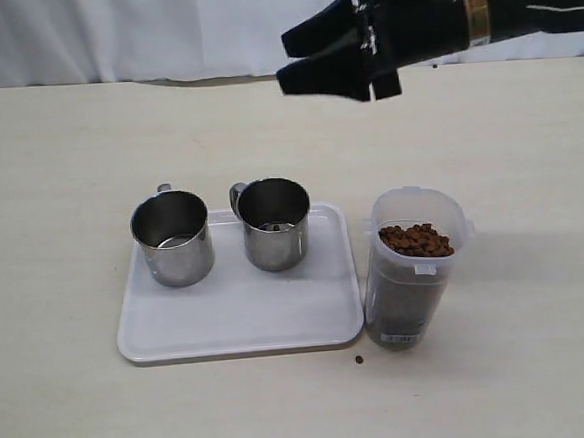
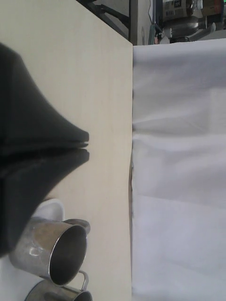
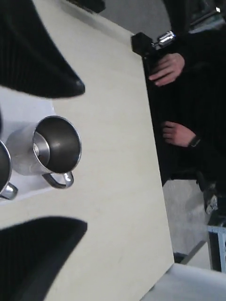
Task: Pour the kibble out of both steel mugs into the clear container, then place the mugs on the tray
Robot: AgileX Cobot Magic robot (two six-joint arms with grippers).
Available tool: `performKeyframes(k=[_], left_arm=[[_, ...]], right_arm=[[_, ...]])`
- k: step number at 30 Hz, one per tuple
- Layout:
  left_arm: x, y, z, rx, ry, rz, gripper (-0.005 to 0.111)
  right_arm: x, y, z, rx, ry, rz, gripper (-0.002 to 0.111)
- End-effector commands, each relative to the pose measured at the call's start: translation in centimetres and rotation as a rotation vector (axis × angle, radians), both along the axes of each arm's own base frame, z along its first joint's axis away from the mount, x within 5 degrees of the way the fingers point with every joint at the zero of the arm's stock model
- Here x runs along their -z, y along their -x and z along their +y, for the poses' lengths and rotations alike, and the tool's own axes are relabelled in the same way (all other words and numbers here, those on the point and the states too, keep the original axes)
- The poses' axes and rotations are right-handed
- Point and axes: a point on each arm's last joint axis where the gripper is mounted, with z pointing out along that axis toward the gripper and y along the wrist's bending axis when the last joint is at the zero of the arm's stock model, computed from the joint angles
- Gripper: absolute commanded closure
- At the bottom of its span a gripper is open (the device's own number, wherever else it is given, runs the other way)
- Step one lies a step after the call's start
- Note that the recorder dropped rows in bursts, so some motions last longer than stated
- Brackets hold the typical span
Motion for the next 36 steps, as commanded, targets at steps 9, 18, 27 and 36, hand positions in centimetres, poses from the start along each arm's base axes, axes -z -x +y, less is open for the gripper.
performKeyframes(k=[9,18,27,36], left_arm=[[-0.1,0.0,0.0,0.006,0.000,-0.017,0.107],[-0.1,0.0,0.0,0.006,0.000,-0.017,0.107],[-0.1,0.0,0.0,0.006,0.000,-0.017,0.107],[-0.1,0.0,0.0,0.006,0.000,-0.017,0.107]], right_arm=[[-0.8,2.5,-6.9,0.255,-0.028,0.307,0.103],[0.3,3.4,-6.9,0.246,0.015,0.352,0.103],[-0.1,3.8,-7.2,0.355,-0.099,0.382,0.103],[-0.3,8.6,-11.8,1.033,-0.115,0.093,0.103]])
